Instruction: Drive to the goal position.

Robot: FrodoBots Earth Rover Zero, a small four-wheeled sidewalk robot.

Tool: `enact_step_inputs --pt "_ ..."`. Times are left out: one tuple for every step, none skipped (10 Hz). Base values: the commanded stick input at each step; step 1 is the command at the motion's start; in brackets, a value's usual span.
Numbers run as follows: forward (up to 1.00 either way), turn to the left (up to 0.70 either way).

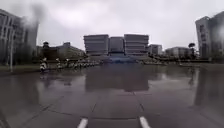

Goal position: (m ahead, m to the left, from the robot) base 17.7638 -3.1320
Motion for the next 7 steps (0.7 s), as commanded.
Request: enact_step_inputs --pt "1.00 0.00" --pt "1.00 0.00" --pt "1.00 0.00" --pt "1.00 0.00" --pt "1.00 0.00" --pt "1.00 0.00" --pt "1.00 -0.05"
